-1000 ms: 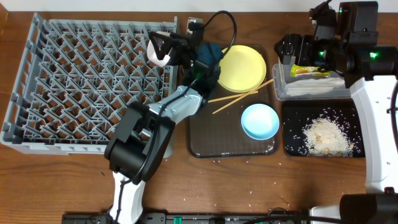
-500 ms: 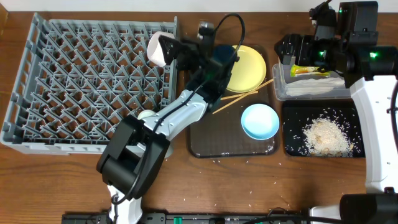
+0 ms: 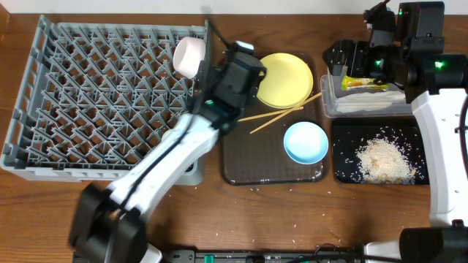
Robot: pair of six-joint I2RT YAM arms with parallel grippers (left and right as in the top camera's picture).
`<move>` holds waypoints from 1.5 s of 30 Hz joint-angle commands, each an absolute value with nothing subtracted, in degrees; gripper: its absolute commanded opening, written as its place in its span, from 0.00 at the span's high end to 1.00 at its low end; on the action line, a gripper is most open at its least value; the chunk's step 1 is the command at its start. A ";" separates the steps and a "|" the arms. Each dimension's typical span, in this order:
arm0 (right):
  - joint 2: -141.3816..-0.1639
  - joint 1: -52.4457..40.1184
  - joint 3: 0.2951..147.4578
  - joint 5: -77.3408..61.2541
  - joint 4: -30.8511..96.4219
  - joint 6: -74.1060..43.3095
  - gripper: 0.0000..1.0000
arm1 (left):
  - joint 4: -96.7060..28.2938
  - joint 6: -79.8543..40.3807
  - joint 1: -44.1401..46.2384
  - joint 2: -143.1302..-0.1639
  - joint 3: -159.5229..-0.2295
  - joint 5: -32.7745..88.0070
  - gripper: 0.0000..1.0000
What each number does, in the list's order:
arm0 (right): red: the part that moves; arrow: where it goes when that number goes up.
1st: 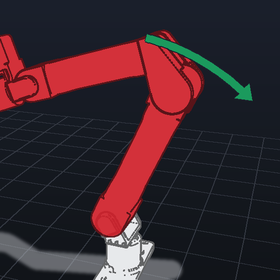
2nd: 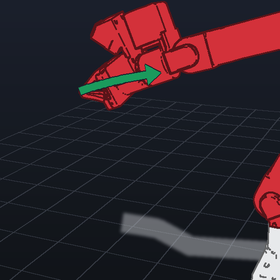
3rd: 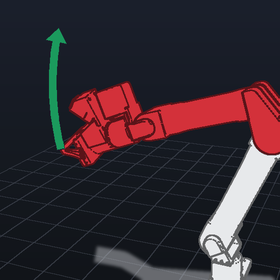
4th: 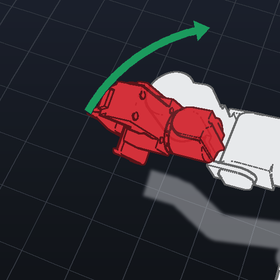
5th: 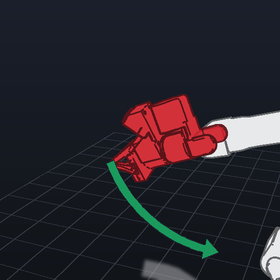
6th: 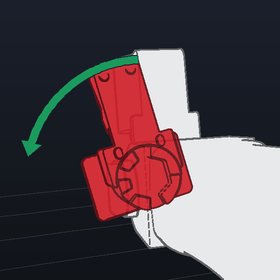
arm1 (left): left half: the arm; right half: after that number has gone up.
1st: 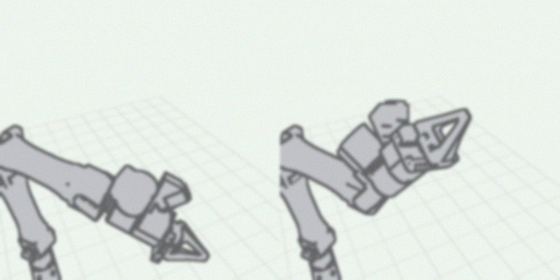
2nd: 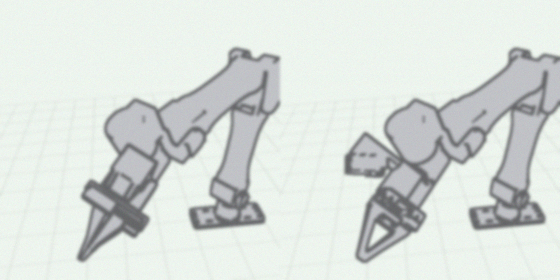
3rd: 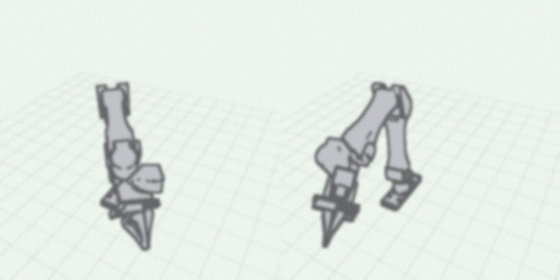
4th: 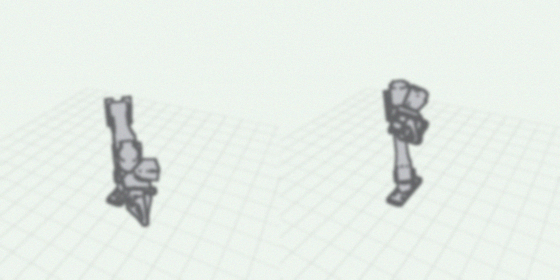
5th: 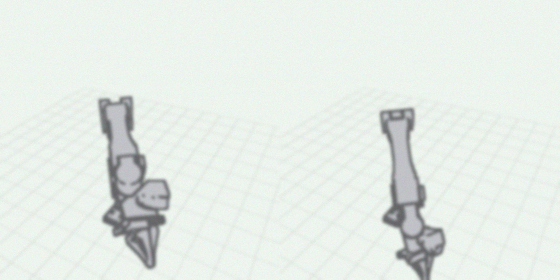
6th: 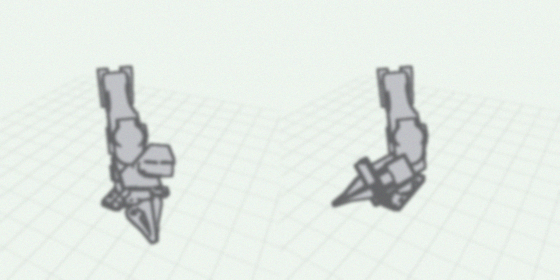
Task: Sort waste into correct bins and load items into the dishwasher
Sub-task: 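Move the left gripper back to the brown tray toward the light-blue bowl, then grasp the light-blue bowl rim with the left gripper and lift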
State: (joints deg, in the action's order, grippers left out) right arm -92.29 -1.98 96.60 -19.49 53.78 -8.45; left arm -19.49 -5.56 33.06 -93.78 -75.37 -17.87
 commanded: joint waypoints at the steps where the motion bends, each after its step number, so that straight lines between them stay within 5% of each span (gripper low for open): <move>1: -91.77 -1.56 96.68 -19.51 53.80 -7.62 0.01 | -23.75 -19.99 32.93 -93.84 -75.85 6.02 0.01; 7: -91.77 -1.56 96.68 -19.51 53.80 -7.62 0.01 | -27.40 -36.88 33.56 -99.09 -74.35 18.72 0.02; 24: -91.77 -1.56 96.68 -19.51 53.80 -7.62 0.01 | -20.67 -45.34 34.11 -112.81 -74.24 36.95 0.16; 45: -91.77 -1.56 96.68 -19.51 53.80 -7.62 0.01 | -15.46 -48.69 35.59 -120.03 -74.19 36.91 0.34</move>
State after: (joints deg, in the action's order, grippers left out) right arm -92.29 -1.98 96.60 -19.49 53.78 -8.43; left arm -16.01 -46.89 35.70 -117.86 -74.41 36.32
